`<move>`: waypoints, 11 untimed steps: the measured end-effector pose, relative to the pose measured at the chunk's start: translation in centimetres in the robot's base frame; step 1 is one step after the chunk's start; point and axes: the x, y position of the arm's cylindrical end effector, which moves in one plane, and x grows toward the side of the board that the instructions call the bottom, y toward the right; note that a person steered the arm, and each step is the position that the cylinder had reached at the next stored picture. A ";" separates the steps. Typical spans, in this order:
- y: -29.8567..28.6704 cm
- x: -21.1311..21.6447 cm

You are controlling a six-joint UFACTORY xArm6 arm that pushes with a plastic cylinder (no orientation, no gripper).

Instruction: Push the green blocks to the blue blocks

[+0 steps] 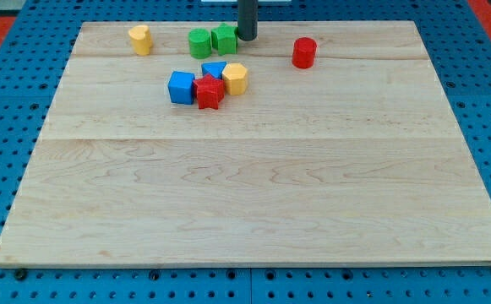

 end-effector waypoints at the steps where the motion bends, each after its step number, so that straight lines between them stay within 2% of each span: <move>1: -3.8 -0.1; 3: -2.0 -2.5; 5: -9.2 -2.5; 6: -10.8 -2.3; 8: -10.8 -0.4; 11: -11.0 -0.4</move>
